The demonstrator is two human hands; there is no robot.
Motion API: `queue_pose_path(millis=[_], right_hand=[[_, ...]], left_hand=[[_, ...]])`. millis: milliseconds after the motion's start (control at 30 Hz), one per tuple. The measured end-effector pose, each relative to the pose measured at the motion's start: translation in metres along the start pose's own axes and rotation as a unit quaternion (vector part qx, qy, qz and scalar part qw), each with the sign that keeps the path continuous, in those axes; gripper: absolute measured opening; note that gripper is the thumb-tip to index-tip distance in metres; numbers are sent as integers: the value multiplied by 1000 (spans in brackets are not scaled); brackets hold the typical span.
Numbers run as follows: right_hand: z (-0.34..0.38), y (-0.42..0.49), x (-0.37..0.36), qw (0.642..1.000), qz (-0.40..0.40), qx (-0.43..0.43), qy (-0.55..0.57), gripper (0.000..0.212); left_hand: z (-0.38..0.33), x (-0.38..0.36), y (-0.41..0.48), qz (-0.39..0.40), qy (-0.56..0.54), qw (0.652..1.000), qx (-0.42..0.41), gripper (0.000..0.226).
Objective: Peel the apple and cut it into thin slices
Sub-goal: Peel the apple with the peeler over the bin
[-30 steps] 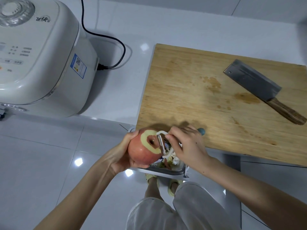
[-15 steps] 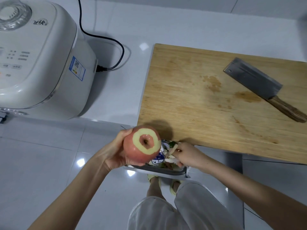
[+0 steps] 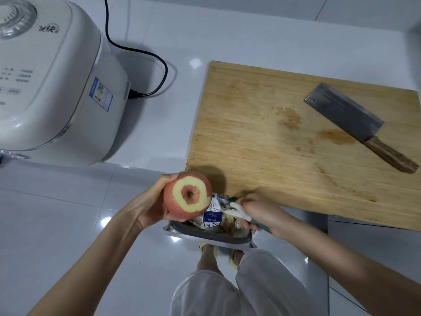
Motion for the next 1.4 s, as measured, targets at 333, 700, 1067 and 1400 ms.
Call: queue_pose_path(millis=[333, 700, 1067, 1400], right_hand=[[-10, 16, -10, 878, 23, 24, 477, 15], [22, 21, -4, 915, 77, 4, 397, 17], [56, -19, -16, 966, -36, 144, 211, 35], [46, -31, -30, 950, -132, 238, 152, 44]], left_hand=[[-10, 8, 3, -13, -47, 999, -7, 43], [-24, 6, 3, -20, -37, 999, -14, 40], [-14, -30, -5, 20, -14, 1000, 2, 52], [2, -35, -14, -27, -86, 996, -27, 83]])
Point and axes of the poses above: each hand's wrist, its own y-axis towards the middle knuckle, its own x-axis out of the back of the hand, z = x × y, the point moved 6 cm from there along y, towards the middle knuckle, and after that the axes turned 4 degrees about z, right-handed, at the moved point
